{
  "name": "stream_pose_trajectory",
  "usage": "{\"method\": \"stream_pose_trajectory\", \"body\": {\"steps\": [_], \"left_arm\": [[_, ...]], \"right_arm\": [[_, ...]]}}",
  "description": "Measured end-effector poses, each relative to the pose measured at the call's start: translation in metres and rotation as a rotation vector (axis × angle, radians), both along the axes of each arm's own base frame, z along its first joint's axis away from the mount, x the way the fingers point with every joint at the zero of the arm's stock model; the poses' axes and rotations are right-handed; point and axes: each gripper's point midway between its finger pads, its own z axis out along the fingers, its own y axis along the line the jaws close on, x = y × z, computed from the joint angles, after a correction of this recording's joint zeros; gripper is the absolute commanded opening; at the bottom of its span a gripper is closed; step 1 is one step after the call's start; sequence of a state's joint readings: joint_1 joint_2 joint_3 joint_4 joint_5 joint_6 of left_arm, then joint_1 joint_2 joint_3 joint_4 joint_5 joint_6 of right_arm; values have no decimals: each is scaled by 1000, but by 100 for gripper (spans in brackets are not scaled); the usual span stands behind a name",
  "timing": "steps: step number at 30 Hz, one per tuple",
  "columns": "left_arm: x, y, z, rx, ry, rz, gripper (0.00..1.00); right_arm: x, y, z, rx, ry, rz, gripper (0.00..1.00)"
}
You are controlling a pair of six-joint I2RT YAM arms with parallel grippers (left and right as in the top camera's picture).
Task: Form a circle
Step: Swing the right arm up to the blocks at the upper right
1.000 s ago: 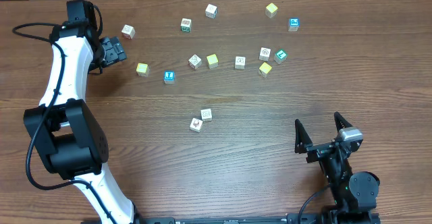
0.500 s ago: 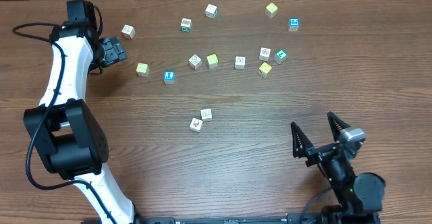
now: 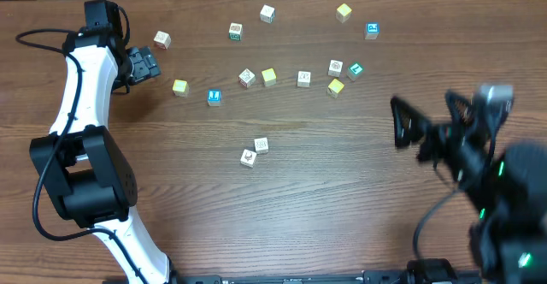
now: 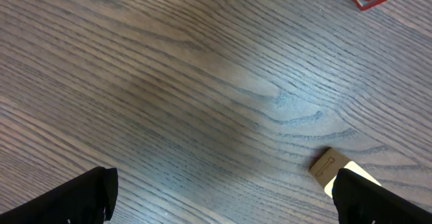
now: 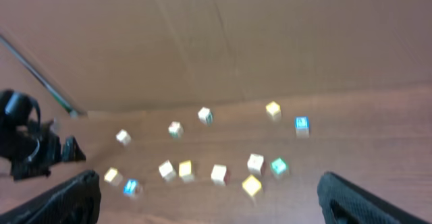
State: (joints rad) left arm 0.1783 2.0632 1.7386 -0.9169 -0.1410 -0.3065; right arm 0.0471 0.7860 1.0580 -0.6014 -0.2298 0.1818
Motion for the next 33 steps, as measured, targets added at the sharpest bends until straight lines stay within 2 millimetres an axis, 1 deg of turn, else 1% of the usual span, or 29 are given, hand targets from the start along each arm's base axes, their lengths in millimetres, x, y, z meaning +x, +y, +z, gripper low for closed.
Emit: {"method": "stream_pose_trajectory", "body": {"steps": [3, 7, 8, 9, 11, 13, 14, 15, 16, 19, 20, 21, 22, 23, 24, 26, 27, 28, 30, 32, 33], "left_arm": [[0, 0, 0, 2, 1, 1, 99], [0, 0, 0, 2, 1, 1, 99], [0, 0, 0, 2, 1, 1, 100], [0, 0, 0, 2, 2, 1, 100], [-1, 0, -1, 2, 3, 1, 99], [-1, 0, -1, 2, 3, 1, 100], [-1, 0, -1, 2, 3, 1, 99], [-1, 0, -1, 2, 3, 1, 100], [-1, 0, -1, 2, 3, 1, 100], [-1, 0, -1, 2, 3, 1, 100], [-1, 0, -1, 2, 3, 1, 100], [-1, 0, -1, 2, 3, 1, 100], [-1, 0, -1, 2, 3, 1, 100], [-1, 0, -1, 2, 3, 1, 100], [-1, 0, -1, 2, 3, 1, 100], [-1, 0, -1, 2, 3, 1, 99], [-1, 0, -1, 2, 3, 1, 100], [-1, 0, -1, 2, 3, 1, 100], [-1, 0, -1, 2, 3, 1, 100], [-1, 0, -1, 2, 3, 1, 99], [-1, 0, -1, 2, 3, 1, 100]], "right_arm": [[27, 1, 27, -2, 95, -1, 100], [63, 3, 49, -10, 232, -2, 100], [70, 3, 52, -12, 257, -1, 100], [82, 4, 52, -14, 298, -2, 100], [99, 5, 48, -17, 351, -1, 100], [116, 5, 36, -19, 402, -2, 100], [126, 6, 24, -20, 440, -1, 100], [133, 6, 15, -22, 464, -1, 100], [141, 7, 1, -23, 502, -1, 100], [159, 10, -37, -20, 600, 10, 100], [164, 11, -46, -17, 624, 16, 100], [169, 13, -62, -13, 662, 25, 96], [171, 14, -67, -11, 675, 27, 91], [174, 14, -74, -6, 692, 27, 78], [175, 15, -79, 0, 708, 26, 61], [179, 16, -89, 17, 738, 19, 35], [180, 16, -94, 22, 750, 18, 27], [181, 17, -100, 27, 766, 18, 24], [183, 18, -114, 34, 804, 14, 23], [185, 19, -129, 36, 847, 10, 27], [186, 20, -137, 36, 866, 8, 33]]}}
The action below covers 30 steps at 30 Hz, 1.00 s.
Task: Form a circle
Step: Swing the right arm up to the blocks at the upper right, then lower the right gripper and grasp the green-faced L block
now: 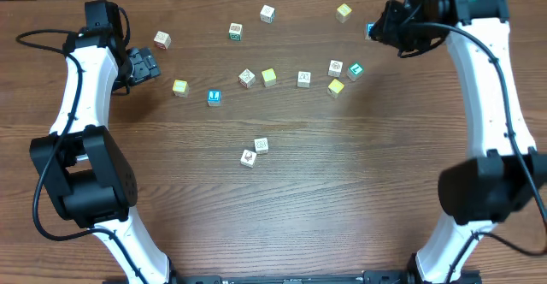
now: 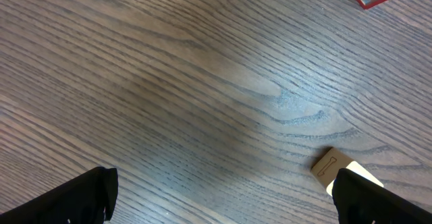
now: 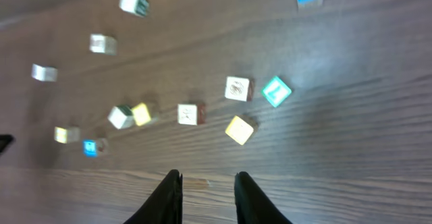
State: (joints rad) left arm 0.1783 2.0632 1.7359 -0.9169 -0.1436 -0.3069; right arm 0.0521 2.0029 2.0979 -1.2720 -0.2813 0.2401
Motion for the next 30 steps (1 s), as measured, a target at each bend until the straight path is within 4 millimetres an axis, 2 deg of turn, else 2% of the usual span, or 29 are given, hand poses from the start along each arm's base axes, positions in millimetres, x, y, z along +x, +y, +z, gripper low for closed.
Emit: {"method": "stream_pose_trajectory", "body": {"steps": [3, 6, 8, 15, 17, 25, 27, 30], "left_arm": [[0, 0, 0, 0, 0, 0, 100], [0, 0, 0, 0, 0, 0, 100], [0, 0, 0, 0, 0, 0, 100], [0, 0, 0, 0, 0, 0, 100], [0, 0, 0, 0, 0, 0, 100], [0, 0, 0, 0, 0, 0, 99], [0, 0, 0, 0, 0, 0, 100], [0, 0, 0, 0, 0, 0, 100]], "right_arm": [[5, 3, -29, -20, 66, -8, 77], [6, 9, -56, -56, 123, -13, 94], [6, 15, -74, -93, 161, -12, 100], [5, 30, -102, -168, 207, -14, 100], [6, 30, -110, -176, 220, -28, 100], [14, 23, -162, -214, 297, -79, 100], [16, 22, -167, -217, 297, -85, 95], [24, 24, -166, -210, 264, -93, 73]]}}
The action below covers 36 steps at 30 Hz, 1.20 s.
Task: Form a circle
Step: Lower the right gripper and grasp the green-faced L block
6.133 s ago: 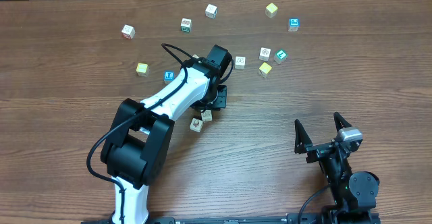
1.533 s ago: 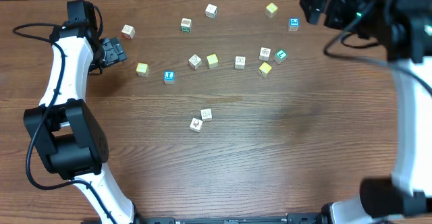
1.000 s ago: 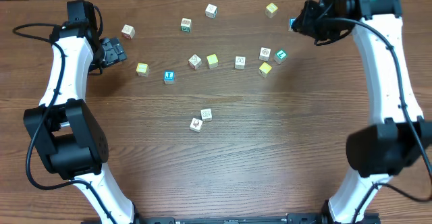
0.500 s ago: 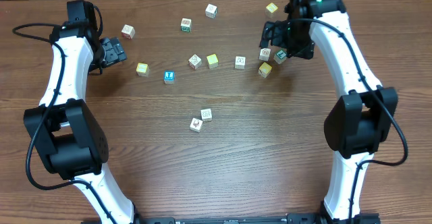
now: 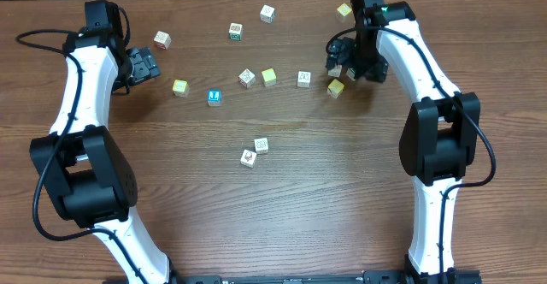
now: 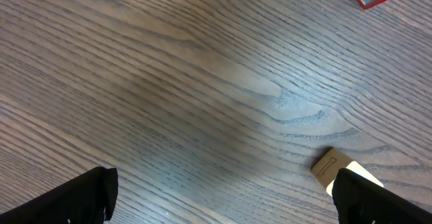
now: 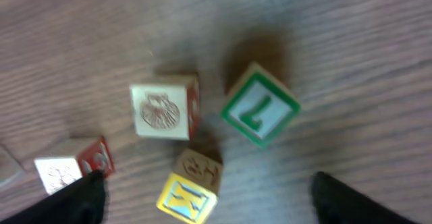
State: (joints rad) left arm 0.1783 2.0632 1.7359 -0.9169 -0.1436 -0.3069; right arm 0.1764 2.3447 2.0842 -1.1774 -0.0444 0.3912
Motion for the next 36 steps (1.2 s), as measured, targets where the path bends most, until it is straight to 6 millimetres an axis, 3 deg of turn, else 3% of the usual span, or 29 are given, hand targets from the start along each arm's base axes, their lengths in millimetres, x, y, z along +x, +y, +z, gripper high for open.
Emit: {"method": "stream_pose_trajectory", "body": {"steps": [4, 7, 9, 16, 18, 22, 23, 29, 36], "left_arm": [[0, 0, 0, 0, 0, 0, 100], [0, 0, 0, 0, 0, 0, 99], [0, 0, 0, 0, 0, 0, 100], [0, 0, 0, 0, 0, 0, 100], [0, 0, 0, 0, 0, 0, 100], [0, 0, 0, 0, 0, 0, 100], [0, 0, 0, 0, 0, 0, 100], [0, 0, 0, 0, 0, 0, 100], [0, 0, 0, 0, 0, 0, 100]], "right_arm": [[10, 2, 2, 5, -43, 8, 35], [15, 2, 3, 2, -64, 5, 17], [17, 2, 4, 1, -72, 4, 11], [19, -4, 4, -33, -83, -7, 10], [19, -8, 4, -53, -83, -12, 21], [19, -14, 3, -78, -84, -45, 59], [20, -14, 4, -83, -85, -43, 61], [22, -17, 4, -86, -94, -116, 62], [22, -24, 4, -102, -96, -216, 56]]}}
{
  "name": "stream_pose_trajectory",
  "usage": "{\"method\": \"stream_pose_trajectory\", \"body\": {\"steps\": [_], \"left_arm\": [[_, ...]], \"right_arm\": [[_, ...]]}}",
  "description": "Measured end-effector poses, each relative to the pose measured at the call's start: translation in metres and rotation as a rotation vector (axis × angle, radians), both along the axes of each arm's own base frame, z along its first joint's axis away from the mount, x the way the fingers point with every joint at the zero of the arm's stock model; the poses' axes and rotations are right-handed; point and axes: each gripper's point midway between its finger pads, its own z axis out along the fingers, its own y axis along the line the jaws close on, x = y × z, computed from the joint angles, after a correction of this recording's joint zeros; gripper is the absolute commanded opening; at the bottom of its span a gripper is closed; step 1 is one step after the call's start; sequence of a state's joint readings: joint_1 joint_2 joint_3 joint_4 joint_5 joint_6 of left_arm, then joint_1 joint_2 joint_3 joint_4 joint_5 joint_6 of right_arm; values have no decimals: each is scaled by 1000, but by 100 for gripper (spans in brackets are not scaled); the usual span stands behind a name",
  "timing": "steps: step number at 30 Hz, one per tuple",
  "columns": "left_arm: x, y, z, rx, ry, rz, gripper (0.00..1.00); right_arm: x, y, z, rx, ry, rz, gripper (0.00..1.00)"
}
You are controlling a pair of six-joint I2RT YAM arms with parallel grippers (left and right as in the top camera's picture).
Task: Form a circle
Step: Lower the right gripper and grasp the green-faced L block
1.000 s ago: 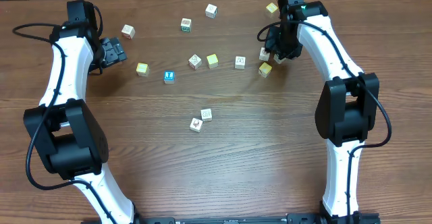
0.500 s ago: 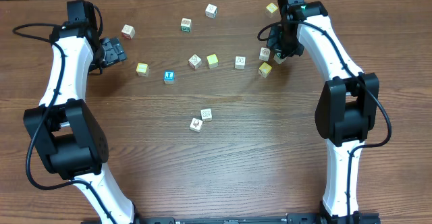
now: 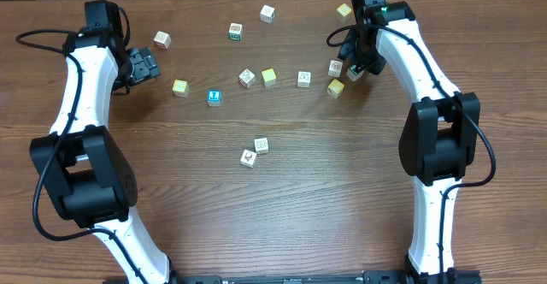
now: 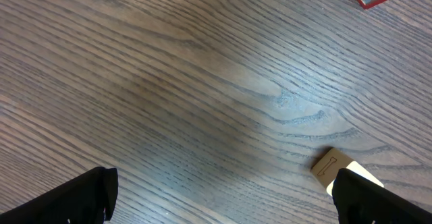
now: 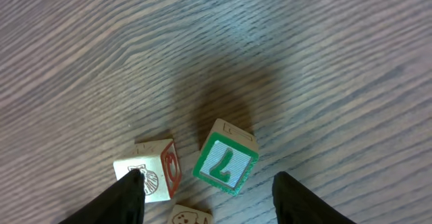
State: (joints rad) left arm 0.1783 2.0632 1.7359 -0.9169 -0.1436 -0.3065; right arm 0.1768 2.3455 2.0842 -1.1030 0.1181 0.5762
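Several small wooden blocks lie scattered over the far half of the table (image 3: pixel 282 215). My right gripper (image 3: pixel 351 60) hangs over the right cluster. In the right wrist view it is open (image 5: pixel 208 200), and the green-faced block (image 5: pixel 225 156) lies just ahead of the gap between its fingers. A white block with a red shell face (image 5: pixel 152 177) sits by the left finger, and a tan block (image 5: pixel 191 216) lies below. My left gripper (image 3: pixel 142 64) is open (image 4: pixel 223 207) over bare wood at the far left, with a tan block (image 4: pixel 332 166) by its right finger.
A yellow block (image 3: pixel 344 10) lies behind the right arm. A pair of white blocks (image 3: pixel 255 151) sits mid-table. A white block (image 3: pixel 161 38) and a yellow one (image 3: pixel 179 87) flank the left gripper. A black cable (image 3: pixel 38 34) trails at the far left.
My right gripper has shifted slightly toward the far edge, and its fingers stand closer together, still open. The green block now lies just ahead of them. The left arm has not moved.
My right arm was low at the right side, far from the blocks. Then it was stretched over the far right corner, jaws nearly together. Then it hung open over the right cluster, where it stays now. The left gripper stayed open at the far left throughout.
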Motion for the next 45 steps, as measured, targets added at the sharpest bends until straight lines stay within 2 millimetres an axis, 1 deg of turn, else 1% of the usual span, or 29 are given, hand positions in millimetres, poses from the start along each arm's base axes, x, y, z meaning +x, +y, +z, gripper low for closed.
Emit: {"method": "stream_pose_trajectory", "body": {"steps": [5, 8, 11, 18, 21, 25, 32, 35, 40, 45], "left_arm": [[0, -1, 0, 0, 0, -1, 100], [0, -1, 0, 0, 0, -2, 100], [0, -1, 0, 0, 0, -2, 100], [0, -1, 0, 0, 0, -2, 100], [0, -1, 0, 0, 0, -2, 100], [0, -1, 0, 0, 0, -2, 100], [0, -1, 0, 0, 0, -2, 99], [0, -1, 0, 0, 0, -2, 100], [0, -1, 0, 0, 0, -2, 100], [0, -1, 0, 0, 0, -2, 99]], "right_arm": [[-3, -4, -8, -2, 23, -28, 55], [-3, -9, -15, -3, 36, -48, 52], [-4, -14, -19, -4, 45, -62, 52], [-3, -15, -19, -1, 44, -67, 52], [1, -12, -18, 11, 29, -59, 52], [12, 2, -16, 64, -10, 39, 52], [10, 6, -16, 72, -1, 109, 52], [9, 5, -16, 68, 3, 97, 53], [1, -3, -19, 44, 35, 16, 53], [0, -6, -19, 33, 36, -19, 53]]}}
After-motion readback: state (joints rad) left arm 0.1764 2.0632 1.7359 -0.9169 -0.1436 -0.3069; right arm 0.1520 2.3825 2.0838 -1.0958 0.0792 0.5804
